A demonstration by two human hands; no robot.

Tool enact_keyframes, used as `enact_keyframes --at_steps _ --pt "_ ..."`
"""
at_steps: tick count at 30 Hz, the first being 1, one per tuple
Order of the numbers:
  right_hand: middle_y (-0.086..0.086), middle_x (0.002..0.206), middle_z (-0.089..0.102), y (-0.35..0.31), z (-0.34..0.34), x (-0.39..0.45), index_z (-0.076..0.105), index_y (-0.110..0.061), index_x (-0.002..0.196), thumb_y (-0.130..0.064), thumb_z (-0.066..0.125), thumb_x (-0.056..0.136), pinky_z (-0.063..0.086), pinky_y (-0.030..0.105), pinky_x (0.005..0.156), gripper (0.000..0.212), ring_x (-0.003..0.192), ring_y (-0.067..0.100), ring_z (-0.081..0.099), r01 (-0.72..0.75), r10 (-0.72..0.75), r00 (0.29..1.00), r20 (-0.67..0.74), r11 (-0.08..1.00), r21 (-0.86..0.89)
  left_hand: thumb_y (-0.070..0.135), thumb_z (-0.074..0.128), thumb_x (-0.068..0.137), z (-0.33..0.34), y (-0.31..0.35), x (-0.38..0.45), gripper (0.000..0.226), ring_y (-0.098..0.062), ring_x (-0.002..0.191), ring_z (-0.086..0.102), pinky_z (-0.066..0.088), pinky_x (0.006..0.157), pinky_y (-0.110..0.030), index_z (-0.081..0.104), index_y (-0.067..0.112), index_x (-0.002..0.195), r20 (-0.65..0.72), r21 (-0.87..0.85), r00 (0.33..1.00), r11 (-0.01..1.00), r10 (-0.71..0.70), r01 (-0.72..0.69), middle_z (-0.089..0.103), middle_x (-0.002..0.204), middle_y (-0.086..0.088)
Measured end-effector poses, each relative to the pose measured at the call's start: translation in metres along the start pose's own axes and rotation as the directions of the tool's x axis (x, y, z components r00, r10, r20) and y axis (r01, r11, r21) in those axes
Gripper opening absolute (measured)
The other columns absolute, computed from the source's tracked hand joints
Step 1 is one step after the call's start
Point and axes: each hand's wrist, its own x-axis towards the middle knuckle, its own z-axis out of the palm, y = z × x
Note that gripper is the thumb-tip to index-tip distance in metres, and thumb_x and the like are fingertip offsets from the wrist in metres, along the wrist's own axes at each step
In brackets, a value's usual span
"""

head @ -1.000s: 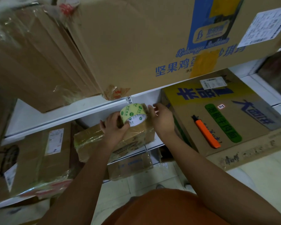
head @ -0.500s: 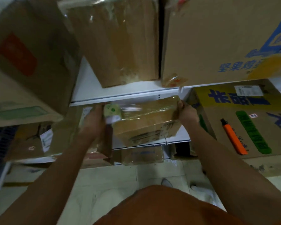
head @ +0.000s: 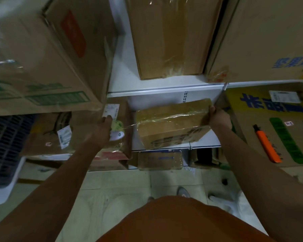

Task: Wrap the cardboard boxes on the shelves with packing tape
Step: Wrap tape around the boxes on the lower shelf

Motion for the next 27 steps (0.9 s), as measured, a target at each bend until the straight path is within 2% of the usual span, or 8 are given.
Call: enact_keyframes --at_steps 5,8,11,15,19,23,25,27 --pt "0.028 0.107 0.063 0.000 -0.006 -0.012 0.060 -0.003 0.117 -0.043 0.019 0.108 0.037 0.035 0.069 0.058 0.098 0.041 0.061 -0.025 0.026 1.000 -0.005 0.998 0.051 0.008 0.070 0.087 0.023 -0.012 0.007 0.050 -0.042 0.093 0.063 0.036 0.066 -0.034 0.048 -0.003 0.130 0.031 0.003 0.999 0.999 0.038 -0.038 0.060 0.111 -0.024" --pt "0.024 0.109 0.063 0.000 -0.007 -0.019 0.058 -0.010 0.123 -0.045 0.017 0.107 0.037 0.036 0.070 0.056 0.098 0.038 0.060 -0.061 0.062 0.998 -0.033 0.998 0.016 0.003 0.079 0.069 0.051 -0.018 0.020 0.056 -0.038 0.075 0.066 0.053 0.062 -0.042 0.054 -0.001 0.119 0.131 0.035 0.991 0.999 0.020 -0.025 0.063 0.093 -0.020" --pt "0.022 0.112 0.064 -0.002 -0.010 -0.024 0.058 -0.014 0.124 -0.046 0.016 0.107 0.037 0.036 0.073 0.056 0.103 0.036 0.060 -0.086 0.080 0.994 -0.068 0.992 -0.091 0.004 0.086 0.055 0.063 -0.010 0.023 0.069 -0.035 0.065 0.066 0.055 0.057 -0.038 0.052 0.001 0.115 0.181 0.045 0.983 0.998 0.024 -0.032 0.065 0.085 -0.019" --pt "0.022 0.111 0.064 -0.006 -0.007 -0.017 0.060 -0.008 0.119 -0.044 0.019 0.107 0.040 0.036 0.072 0.056 0.104 0.038 0.061 -0.086 0.069 0.991 -0.112 0.984 -0.159 0.034 0.070 0.089 0.061 0.014 0.015 0.066 -0.028 0.114 0.050 0.038 0.081 -0.032 0.035 0.011 0.139 0.337 -0.317 0.915 0.942 0.222 -0.112 0.044 0.131 -0.011" --pt "0.025 0.145 0.040 -0.018 -0.004 -0.019 0.040 -0.010 0.146 -0.031 0.028 0.107 0.042 0.049 0.098 0.045 0.133 0.043 0.038 -0.058 0.035 0.994 -0.104 0.973 -0.222 0.045 0.066 0.088 0.055 0.033 0.027 0.054 -0.023 0.126 0.040 0.034 0.088 -0.030 0.048 0.017 0.129 0.502 -0.589 0.845 0.788 0.185 0.178 0.040 0.129 -0.005" --pt "0.022 0.163 0.002 -0.047 0.012 -0.044 0.002 -0.004 0.157 -0.025 0.028 0.103 0.010 0.051 0.122 0.064 0.151 0.039 0.003 0.055 -0.088 0.993 -0.073 0.930 -0.363 0.034 0.046 0.100 0.057 0.037 0.035 0.034 -0.030 0.097 0.058 0.048 0.072 -0.034 0.058 0.012 0.122 0.671 -0.668 0.742 0.448 0.016 0.594 0.058 0.124 -0.018" --pt "0.023 0.163 -0.007 -0.064 0.033 -0.066 -0.004 0.000 0.155 -0.033 0.018 0.104 0.001 0.050 0.123 0.064 0.151 0.037 -0.007 0.147 -0.169 0.985 -0.028 0.920 -0.363 0.032 0.045 0.101 0.061 0.045 0.031 0.037 -0.035 0.104 0.058 0.053 0.081 -0.044 0.055 0.012 0.131 0.698 -0.661 0.716 0.403 0.020 0.633 0.057 0.128 -0.020" --pt "0.027 0.161 -0.011 -0.080 0.054 -0.093 -0.007 0.004 0.154 -0.045 0.014 0.104 -0.003 0.049 0.123 0.073 0.150 0.039 -0.013 0.253 -0.251 0.967 0.045 0.920 -0.299 0.033 0.047 0.102 0.071 0.059 0.026 0.033 -0.033 0.113 0.057 0.051 0.092 -0.045 0.056 0.017 0.131 0.640 -0.695 0.765 0.476 0.069 0.539 0.057 0.128 -0.014"
